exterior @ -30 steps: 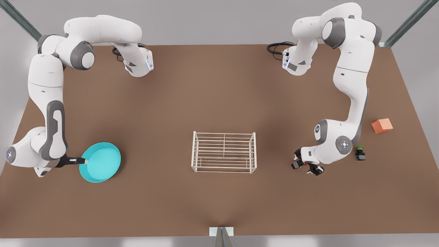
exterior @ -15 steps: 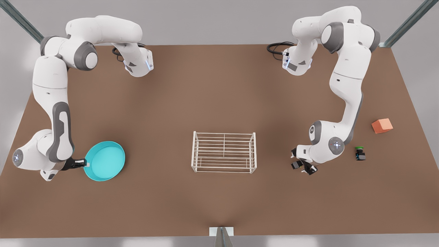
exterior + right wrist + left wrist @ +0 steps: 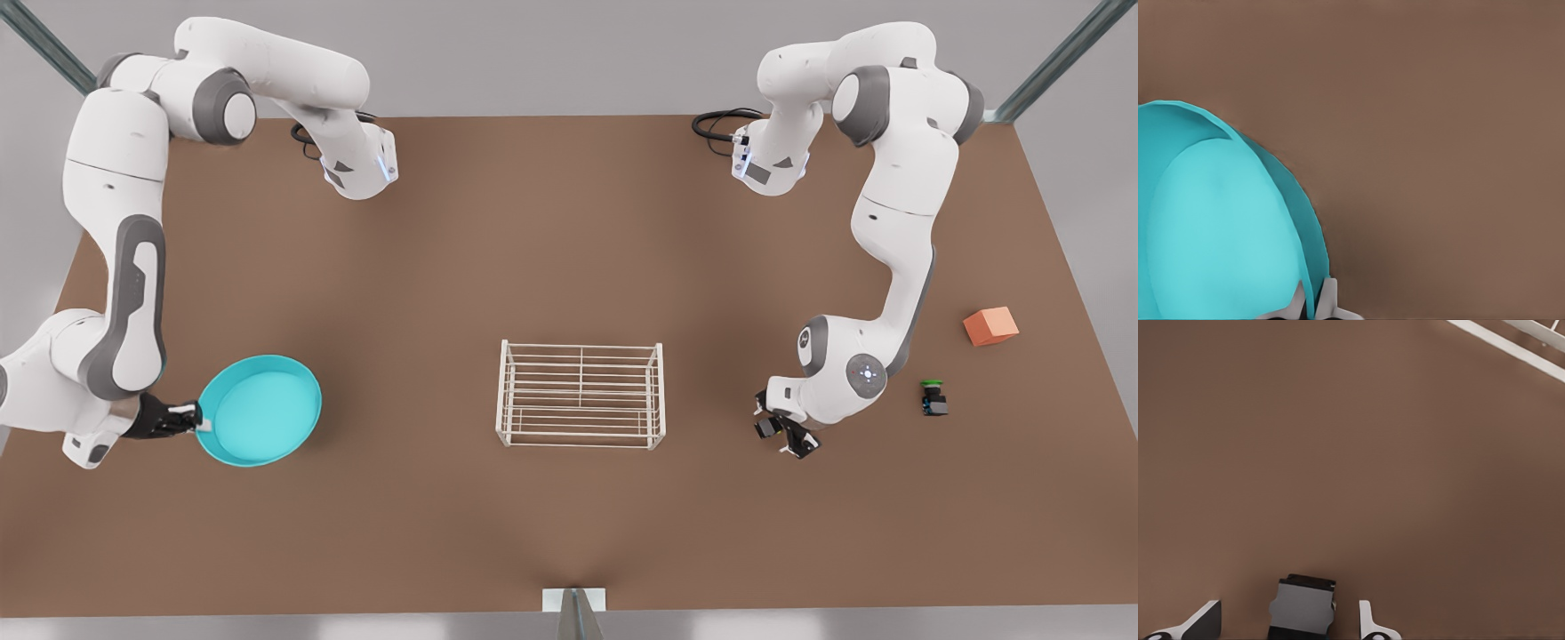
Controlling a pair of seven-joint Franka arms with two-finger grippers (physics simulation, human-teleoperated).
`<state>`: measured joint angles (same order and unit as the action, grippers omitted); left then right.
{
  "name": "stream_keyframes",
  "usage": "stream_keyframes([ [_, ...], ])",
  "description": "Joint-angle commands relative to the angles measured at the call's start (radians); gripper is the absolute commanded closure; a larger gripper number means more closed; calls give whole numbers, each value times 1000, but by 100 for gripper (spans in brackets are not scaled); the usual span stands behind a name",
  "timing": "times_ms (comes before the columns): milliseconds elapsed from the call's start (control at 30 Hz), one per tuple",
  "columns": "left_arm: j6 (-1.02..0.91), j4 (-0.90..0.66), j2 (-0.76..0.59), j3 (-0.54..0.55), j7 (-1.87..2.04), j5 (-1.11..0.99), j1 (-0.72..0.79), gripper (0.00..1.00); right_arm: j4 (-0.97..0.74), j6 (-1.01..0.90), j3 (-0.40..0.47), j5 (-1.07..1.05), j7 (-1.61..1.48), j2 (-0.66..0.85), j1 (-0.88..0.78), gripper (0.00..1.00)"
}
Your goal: Place the plate on the shelf with right arm and place the red button switch in the plate with left arm
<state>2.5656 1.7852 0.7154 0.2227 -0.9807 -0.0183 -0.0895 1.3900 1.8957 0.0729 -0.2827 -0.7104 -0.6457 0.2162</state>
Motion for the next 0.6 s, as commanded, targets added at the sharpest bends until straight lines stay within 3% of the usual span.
stream_keyframes([
  [0,10,5,-2,0,-41,-11,-1,0,0,-98,1,13,140,29,-43,87],
  [100,10,22,-2,0,-41,-11,1,0,-17,-148,-35,20,321,60,-115,87],
  [367,2,25,-8,0,-41,-9,10,0,-39,-153,-30,39,818,135,-389,87],
  [567,7,25,-2,0,-39,-8,24,0,-43,-106,-30,16,1002,149,-498,86],
])
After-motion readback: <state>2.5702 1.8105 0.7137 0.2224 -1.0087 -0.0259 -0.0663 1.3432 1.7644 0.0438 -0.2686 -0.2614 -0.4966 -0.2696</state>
